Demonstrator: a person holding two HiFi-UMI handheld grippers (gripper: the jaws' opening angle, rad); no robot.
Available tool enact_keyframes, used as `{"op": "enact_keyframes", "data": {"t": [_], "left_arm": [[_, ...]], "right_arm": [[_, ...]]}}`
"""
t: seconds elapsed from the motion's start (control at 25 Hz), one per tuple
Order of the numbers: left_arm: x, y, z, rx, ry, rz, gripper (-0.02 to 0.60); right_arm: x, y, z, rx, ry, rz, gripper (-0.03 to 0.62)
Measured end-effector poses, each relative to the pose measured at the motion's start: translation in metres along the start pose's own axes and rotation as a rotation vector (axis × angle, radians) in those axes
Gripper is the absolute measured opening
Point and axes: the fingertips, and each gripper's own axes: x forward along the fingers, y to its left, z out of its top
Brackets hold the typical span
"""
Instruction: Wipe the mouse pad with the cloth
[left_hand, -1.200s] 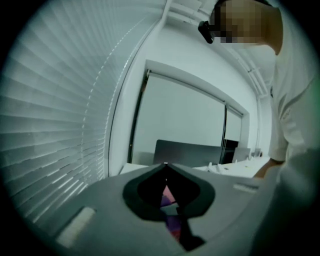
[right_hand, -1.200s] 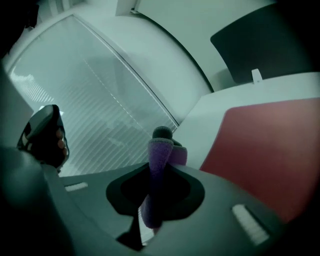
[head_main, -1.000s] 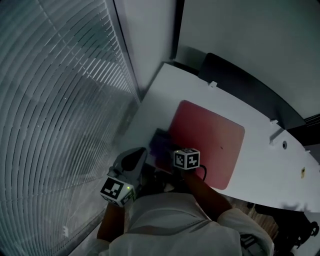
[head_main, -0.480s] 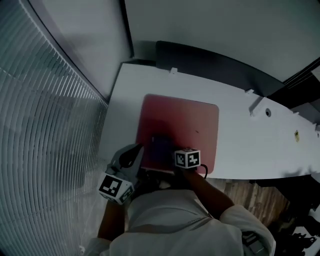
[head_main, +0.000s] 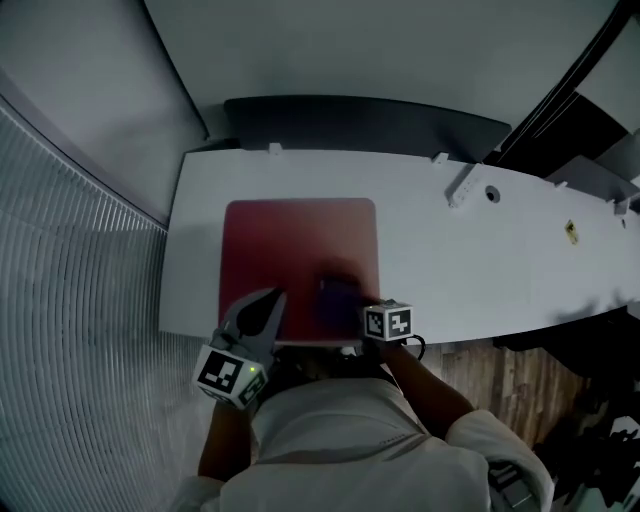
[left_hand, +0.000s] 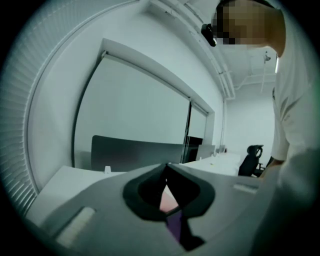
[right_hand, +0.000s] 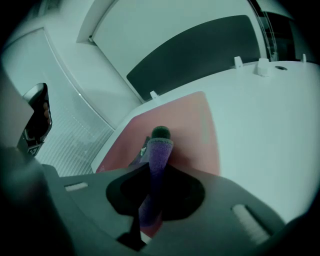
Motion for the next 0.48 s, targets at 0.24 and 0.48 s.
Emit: {"op": "enact_keyframes", "data": {"t": [0.24, 0.48], "left_arm": [[0.042, -0.053, 0.004, 0.028, 0.007, -0.039, 0.003], [0.064, -0.082, 0.007, 0.079, 0.019, -0.102, 0.003]], "right_arm": [[-0.057, -0.064, 0.000, 0.007, -0.024, -0.056, 0.049], [-0.095, -0.101, -0.004, 0.046, -0.045, -0.137, 0.049]]}}
